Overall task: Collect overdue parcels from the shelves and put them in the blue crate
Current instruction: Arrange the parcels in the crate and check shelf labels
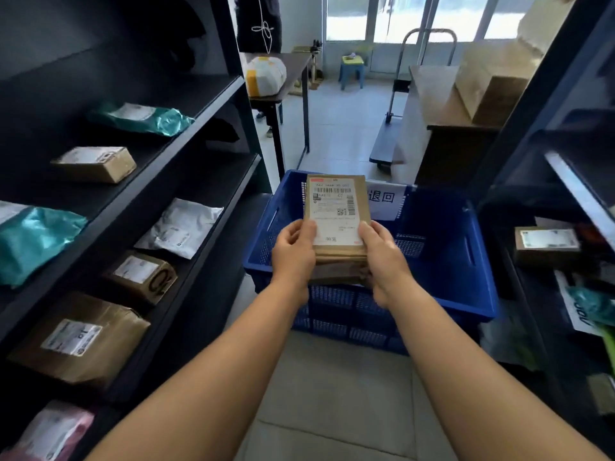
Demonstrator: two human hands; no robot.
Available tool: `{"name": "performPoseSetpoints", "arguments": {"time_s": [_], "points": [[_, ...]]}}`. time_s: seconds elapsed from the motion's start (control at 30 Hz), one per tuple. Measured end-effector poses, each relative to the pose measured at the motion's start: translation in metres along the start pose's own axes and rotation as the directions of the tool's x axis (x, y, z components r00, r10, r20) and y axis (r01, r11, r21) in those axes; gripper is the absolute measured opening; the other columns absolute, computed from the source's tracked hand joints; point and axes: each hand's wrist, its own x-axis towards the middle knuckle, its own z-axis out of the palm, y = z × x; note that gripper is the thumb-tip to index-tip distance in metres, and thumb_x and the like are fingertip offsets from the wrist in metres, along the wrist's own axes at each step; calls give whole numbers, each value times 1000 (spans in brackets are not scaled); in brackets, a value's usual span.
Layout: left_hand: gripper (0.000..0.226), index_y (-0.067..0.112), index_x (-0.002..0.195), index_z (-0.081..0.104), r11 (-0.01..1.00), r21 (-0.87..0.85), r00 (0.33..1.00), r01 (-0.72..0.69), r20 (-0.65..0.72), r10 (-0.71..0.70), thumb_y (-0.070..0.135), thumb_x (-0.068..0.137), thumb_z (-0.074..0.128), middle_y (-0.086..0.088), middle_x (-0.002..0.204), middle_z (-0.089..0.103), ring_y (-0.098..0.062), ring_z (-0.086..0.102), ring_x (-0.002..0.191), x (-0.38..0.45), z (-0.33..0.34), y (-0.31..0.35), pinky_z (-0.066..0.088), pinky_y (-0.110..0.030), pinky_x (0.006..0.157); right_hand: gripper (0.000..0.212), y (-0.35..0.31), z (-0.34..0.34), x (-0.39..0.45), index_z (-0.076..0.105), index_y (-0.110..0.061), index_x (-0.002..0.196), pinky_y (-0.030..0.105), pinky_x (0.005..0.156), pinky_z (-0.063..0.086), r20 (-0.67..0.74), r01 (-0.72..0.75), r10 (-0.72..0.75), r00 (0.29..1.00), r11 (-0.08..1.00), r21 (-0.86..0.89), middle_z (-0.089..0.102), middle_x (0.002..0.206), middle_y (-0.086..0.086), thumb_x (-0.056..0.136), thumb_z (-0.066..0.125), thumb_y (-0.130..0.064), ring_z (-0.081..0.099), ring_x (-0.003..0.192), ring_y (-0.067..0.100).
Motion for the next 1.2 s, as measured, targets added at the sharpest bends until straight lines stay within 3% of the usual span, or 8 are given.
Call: {"name": "performPoseSetpoints", "arguments": {"time_s": [0.27, 0.5, 0.57, 0.67, 0.73, 0.87, 1.03, 1.2], "points": [[25, 27, 117, 55, 998, 38, 999, 40, 14, -40, 37, 94, 56, -2, 113, 65, -19, 66, 96, 104, 90, -2, 57, -30, 67, 33, -21, -44, 128, 50, -34, 116, 53, 93, 52, -25, -63, 63, 998, 998, 8, 64, 117, 5, 90, 53, -54, 63, 108, 28], [26, 26, 119, 52, 993, 59, 995, 104, -2, -104, 37, 95, 54, -4, 115, 63, -22, 65, 98, 195, 184, -20, 57, -33, 67, 44, -51, -100, 236, 42, -35, 134, 50, 80, 57, 40, -208, 208, 977, 978, -8, 62, 117, 6, 93, 56, -43, 62, 103, 28], [25, 27, 118, 52, 989, 78, 992, 122, -1, -123, 37, 95, 54, -4, 116, 63, -24, 64, 101, 221, 204, -30, 59, -36, 70, 44, -50, -112, 264, 44, -32, 132, 50, 77, 59, 18, -228, 227, 974, 973, 37, 62, 117, 8, 92, 61, -40, 62, 102, 29], [27, 24, 117, 53, 984, 141, 994, 109, 6, -110, 39, 95, 52, -5, 117, 63, -23, 63, 103, 258, 228, -51, 58, -41, 82, 46, -37, -129, 304, 47, -27, 128, 56, 85, 56, -48, -228, 234, 971, 968, 101, 64, 117, 10, 88, 67, -37, 64, 104, 30], [32, 22, 117, 53, 978, 174, 994, 113, -13, -113, 44, 95, 50, -1, 113, 63, -19, 62, 102, 284, 239, -66, 54, -42, 88, 48, -21, -140, 330, 48, -26, 130, 58, 86, 54, -80, -243, 258, 963, 956, 166, 65, 115, 9, 88, 68, -35, 65, 102, 30], [32, 26, 121, 52, 961, 251, 993, 115, -51, -105, 45, 97, 45, 10, 108, 55, -11, 51, 104, 331, 248, -106, 40, -31, 88, 47, 28, -167, 381, 48, -24, 133, 53, 84, 55, -166, -269, 309, 936, 936, 227, 65, 105, 1, 90, 66, -29, 64, 91, 21], [31, 22, 114, 57, 939, 317, 991, 132, -57, -120, 44, 96, 47, 6, 108, 60, -16, 56, 107, 390, 245, -168, 48, -43, 97, 51, 114, -203, 443, 45, -26, 138, 39, 67, 55, -303, -306, 364, 881, 926, 223, 64, 105, 1, 91, 66, -27, 63, 86, 17], [33, 18, 118, 58, 926, 360, 993, 113, -5, -119, 41, 97, 46, 5, 112, 63, -12, 59, 104, 443, 247, -241, 50, -31, 84, 60, 213, -242, 498, 45, -26, 141, 48, 85, 55, -382, -371, 413, 826, 910, 182, 63, 124, 8, 87, 71, -29, 64, 94, 22]]}}
